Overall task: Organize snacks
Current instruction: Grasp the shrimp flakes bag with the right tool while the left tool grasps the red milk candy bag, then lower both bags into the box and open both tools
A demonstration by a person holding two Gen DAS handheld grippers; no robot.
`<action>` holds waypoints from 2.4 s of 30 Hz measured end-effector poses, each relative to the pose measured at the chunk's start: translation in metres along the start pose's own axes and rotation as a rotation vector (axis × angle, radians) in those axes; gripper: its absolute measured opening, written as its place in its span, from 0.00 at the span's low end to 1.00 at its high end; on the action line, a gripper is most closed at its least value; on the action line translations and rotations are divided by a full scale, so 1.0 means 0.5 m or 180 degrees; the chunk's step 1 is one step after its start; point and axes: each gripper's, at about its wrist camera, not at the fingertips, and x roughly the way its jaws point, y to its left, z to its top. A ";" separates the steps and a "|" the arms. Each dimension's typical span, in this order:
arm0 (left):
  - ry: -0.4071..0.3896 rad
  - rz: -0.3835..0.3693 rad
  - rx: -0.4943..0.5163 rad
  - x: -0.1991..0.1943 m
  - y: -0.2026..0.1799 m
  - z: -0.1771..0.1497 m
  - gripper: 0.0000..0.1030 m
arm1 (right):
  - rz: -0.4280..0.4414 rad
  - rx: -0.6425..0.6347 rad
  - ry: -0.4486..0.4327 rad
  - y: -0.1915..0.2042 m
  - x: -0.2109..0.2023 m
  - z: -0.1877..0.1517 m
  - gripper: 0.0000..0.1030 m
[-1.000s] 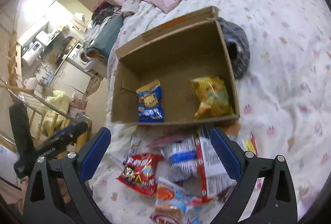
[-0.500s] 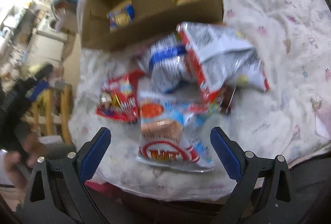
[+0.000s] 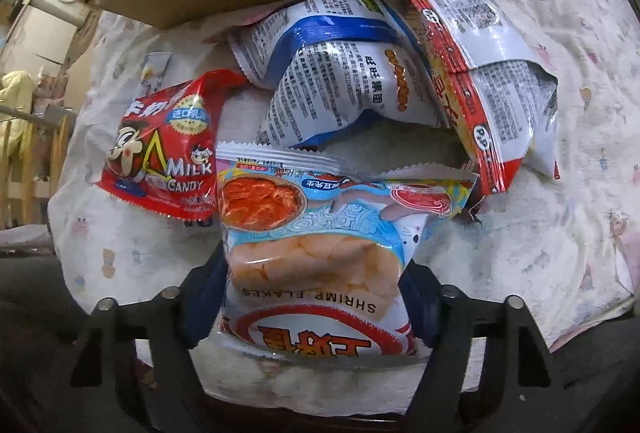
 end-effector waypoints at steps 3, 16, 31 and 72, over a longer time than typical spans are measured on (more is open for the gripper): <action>-0.0004 -0.0028 -0.0011 -0.002 -0.001 0.002 0.87 | 0.0099 -0.0045 -0.0030 -0.014 -0.019 -0.010 0.58; 0.0287 -0.0028 -0.0017 0.053 -0.036 0.003 0.87 | 0.0938 -0.0024 -0.0819 -0.092 -0.248 0.035 0.57; 0.1081 0.0025 0.0253 0.217 -0.135 -0.045 0.87 | 0.1027 0.0167 -0.1115 -0.189 -0.215 0.094 0.57; -0.0014 0.0242 0.0910 0.044 -0.171 0.023 0.50 | 0.1040 0.0067 -0.1213 -0.167 -0.241 0.114 0.57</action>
